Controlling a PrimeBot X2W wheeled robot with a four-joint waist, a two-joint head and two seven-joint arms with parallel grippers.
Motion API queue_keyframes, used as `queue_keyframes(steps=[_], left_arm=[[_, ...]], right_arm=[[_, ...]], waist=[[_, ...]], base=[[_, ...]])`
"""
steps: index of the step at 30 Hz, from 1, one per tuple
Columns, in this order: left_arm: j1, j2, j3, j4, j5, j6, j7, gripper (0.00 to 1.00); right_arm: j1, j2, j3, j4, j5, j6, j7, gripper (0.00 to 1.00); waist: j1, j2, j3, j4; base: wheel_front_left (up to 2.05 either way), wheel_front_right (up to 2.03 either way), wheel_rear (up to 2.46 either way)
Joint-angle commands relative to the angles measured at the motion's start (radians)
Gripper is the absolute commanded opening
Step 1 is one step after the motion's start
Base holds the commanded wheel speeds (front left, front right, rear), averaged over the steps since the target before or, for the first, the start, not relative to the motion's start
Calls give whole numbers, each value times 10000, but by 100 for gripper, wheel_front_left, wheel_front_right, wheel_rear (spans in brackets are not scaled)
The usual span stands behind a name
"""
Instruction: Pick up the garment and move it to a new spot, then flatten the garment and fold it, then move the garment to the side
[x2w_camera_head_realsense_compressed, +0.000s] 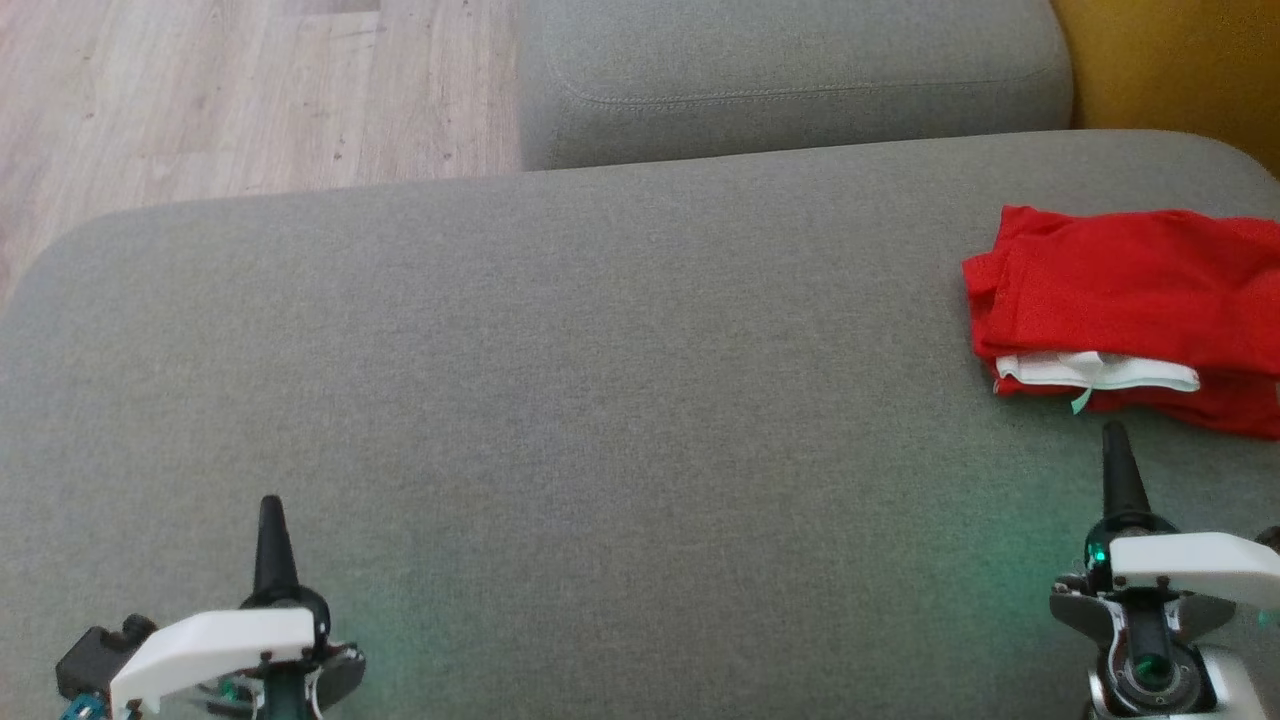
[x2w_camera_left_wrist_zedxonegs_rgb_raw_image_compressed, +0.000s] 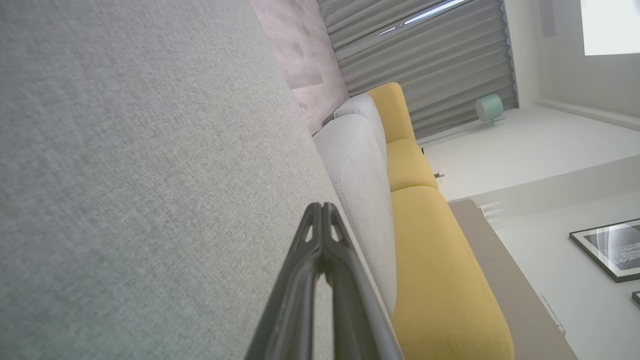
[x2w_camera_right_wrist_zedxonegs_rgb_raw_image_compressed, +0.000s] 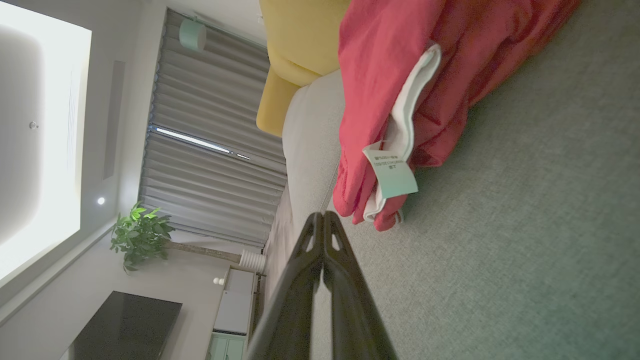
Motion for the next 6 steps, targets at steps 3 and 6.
queue_keyframes(steps=[3, 6], left_arm=[[-559, 82, 404, -356, -430, -52, 118, 0], [-573, 83, 463, -362, -708, -54, 207, 0]], right_arm=[[-314, -58, 104, -456, 536, -5, 165, 0], [-309, -59, 85, -503, 860, -6, 251, 0]], waist=[[0, 0, -5, -1], [0, 0, -9, -2]], base=[[0, 0, 0], [0, 0, 0]])
